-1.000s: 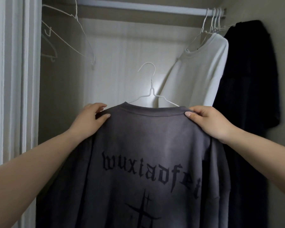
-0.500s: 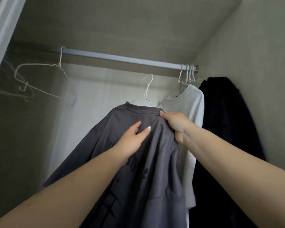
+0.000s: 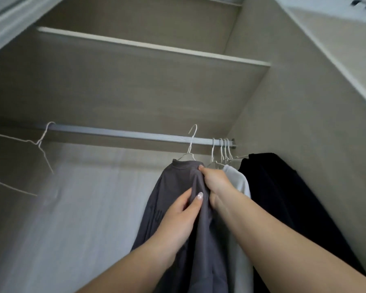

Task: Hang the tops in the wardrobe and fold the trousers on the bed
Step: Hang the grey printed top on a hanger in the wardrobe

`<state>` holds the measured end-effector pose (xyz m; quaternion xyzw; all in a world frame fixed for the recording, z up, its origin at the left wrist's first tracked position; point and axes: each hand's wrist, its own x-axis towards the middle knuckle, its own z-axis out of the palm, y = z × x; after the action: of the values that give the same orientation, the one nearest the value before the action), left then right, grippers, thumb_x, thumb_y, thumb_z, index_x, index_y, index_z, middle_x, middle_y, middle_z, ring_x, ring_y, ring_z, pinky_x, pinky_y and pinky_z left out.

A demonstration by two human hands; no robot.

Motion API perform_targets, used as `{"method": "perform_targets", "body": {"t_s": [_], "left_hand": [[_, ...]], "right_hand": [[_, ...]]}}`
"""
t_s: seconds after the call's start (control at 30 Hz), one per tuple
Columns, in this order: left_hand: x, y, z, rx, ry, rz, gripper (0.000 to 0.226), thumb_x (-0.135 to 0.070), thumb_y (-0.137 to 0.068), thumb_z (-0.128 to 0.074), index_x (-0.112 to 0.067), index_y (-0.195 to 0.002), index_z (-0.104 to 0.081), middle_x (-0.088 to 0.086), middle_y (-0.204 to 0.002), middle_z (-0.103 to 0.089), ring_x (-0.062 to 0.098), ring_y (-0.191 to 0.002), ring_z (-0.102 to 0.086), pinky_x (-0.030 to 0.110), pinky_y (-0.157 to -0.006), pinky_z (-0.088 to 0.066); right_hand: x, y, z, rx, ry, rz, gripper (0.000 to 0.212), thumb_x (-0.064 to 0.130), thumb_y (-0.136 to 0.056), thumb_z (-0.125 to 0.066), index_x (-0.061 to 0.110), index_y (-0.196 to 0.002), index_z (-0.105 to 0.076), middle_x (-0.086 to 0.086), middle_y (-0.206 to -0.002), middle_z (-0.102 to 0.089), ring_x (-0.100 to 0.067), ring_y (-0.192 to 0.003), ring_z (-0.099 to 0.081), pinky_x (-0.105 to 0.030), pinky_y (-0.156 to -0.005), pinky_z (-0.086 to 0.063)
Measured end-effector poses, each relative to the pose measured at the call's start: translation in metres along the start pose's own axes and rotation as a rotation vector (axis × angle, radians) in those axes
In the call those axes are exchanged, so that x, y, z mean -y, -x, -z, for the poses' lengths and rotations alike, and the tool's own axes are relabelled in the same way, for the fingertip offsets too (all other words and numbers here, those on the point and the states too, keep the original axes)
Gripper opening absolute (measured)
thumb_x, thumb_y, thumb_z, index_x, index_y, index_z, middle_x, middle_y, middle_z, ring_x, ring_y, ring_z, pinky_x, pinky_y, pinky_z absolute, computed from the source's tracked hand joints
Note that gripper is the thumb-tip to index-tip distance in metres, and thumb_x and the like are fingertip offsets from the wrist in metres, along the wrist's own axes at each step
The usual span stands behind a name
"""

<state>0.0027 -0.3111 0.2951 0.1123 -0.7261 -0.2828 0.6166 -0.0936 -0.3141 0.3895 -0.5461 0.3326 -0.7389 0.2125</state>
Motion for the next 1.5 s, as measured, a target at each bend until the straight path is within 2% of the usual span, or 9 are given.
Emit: {"method": "perform_targets", "body": {"t_s": [0.13,0.27,0.37,0.43,0.57,0.7,0.83,1.13,1.5], "left_hand": [[0.004,-0.015,-0.006,-0.044,-0.004,-0.031,0.03,-0.035,-0.094,-0.056,-0.037,-0.123,-0.06,-0.022,-0.112,-0.068,-0.003,-0.106,-0.062,0.025,-0.101,-0.046],[0.012,-0.024,-0.012,-0.032,-0.026,-0.006,0.043,-0.038,-0.092,-0.057,-0.033,-0.135,-0.052,-0.014,-0.131,-0.058,0.004,-0.12,-0.055,0.033,-0.109,-0.039],[0.016,-0.029,-0.016,0.009,-0.021,0.0,0.044,-0.036,-0.094,-0.056,-0.029,-0.137,-0.051,-0.009,-0.133,-0.058,0.008,-0.122,-0.055,0.034,-0.109,-0.039],[0.02,-0.03,-0.018,0.011,-0.015,0.003,0.045,-0.035,-0.094,-0.056,-0.029,-0.137,-0.05,-0.008,-0.133,-0.058,0.009,-0.12,-0.056,0.034,-0.108,-0.04],[0.028,-0.027,-0.023,0.004,-0.016,0.02,0.047,-0.038,-0.092,-0.057,-0.03,-0.138,-0.049,-0.011,-0.134,-0.057,0.006,-0.121,-0.055,0.032,-0.108,-0.041],[0.031,-0.022,-0.024,-0.016,-0.029,0.029,0.044,-0.039,-0.091,-0.057,-0.031,-0.135,-0.052,-0.013,-0.132,-0.058,0.005,-0.119,-0.056,0.032,-0.107,-0.042],[0.03,-0.013,-0.015,-0.051,-0.034,0.04,0.039,-0.037,-0.092,-0.056,-0.028,-0.13,-0.056,-0.013,-0.124,-0.064,0.004,-0.111,-0.062,0.034,-0.103,-0.047],[0.029,0.031,0.051,-0.336,-0.194,0.117,0.015,-0.032,-0.094,-0.056,-0.029,-0.106,-0.065,-0.009,-0.109,-0.067,0.002,-0.098,-0.064,0.025,-0.08,-0.054],[-0.022,0.209,0.13,-0.649,-0.384,0.307,0.014,-0.024,-0.093,-0.058,-0.02,-0.099,-0.07,-0.007,-0.09,-0.072,0.007,-0.089,-0.067,0.027,-0.074,-0.051]], "right_hand": [[0.007,-0.027,0.001,-0.042,0.067,0.027,0.033,0.017,-0.096,-0.051,-0.009,-0.115,-0.057,-0.018,-0.094,-0.062,-0.035,-0.101,-0.062,-0.041,-0.092,-0.05],[0.007,-0.044,0.006,-0.016,0.041,0.048,0.033,0.012,-0.097,-0.047,-0.009,-0.121,-0.054,-0.016,-0.09,-0.063,-0.024,-0.076,-0.058,-0.029,-0.067,-0.047],[0.003,-0.056,0.012,-0.056,0.073,0.053,0.034,0.015,-0.098,-0.044,-0.011,-0.118,-0.054,-0.022,-0.104,-0.064,-0.03,-0.096,-0.06,-0.033,-0.081,-0.047],[0.001,-0.061,0.015,-0.04,0.07,0.053,0.034,0.018,-0.098,-0.045,-0.008,-0.118,-0.054,-0.015,-0.089,-0.062,-0.029,-0.093,-0.059,-0.03,-0.073,-0.046],[-0.009,-0.065,0.022,-0.025,0.157,0.073,0.033,0.024,-0.096,-0.048,-0.001,-0.115,-0.059,-0.011,-0.103,-0.063,-0.025,-0.095,-0.058,-0.023,-0.073,-0.037],[-0.012,-0.063,0.025,-0.016,0.181,0.083,0.018,0.024,-0.089,-0.053,0.008,-0.091,-0.06,-0.002,-0.079,-0.061,-0.017,-0.071,-0.057,-0.025,-0.056,-0.039],[-0.006,-0.056,0.022,-0.051,0.281,0.378,0.042,0.022,-0.087,-0.057,0.012,-0.127,-0.053,0.001,-0.098,-0.063,-0.021,-0.104,-0.058,-0.026,-0.09,-0.042],[-0.013,0.026,-0.016,0.024,1.185,1.218,0.024,0.028,-0.093,-0.047,0.025,-0.113,-0.058,0.0,-0.108,-0.062,-0.028,-0.098,-0.06,-0.034,-0.069,-0.037],[-0.099,0.174,-0.073,0.731,0.378,0.663,0.023,0.03,-0.085,-0.064,0.03,-0.108,-0.067,0.013,-0.095,-0.064,-0.002,-0.087,-0.061,-0.029,-0.085,-0.05]]}}
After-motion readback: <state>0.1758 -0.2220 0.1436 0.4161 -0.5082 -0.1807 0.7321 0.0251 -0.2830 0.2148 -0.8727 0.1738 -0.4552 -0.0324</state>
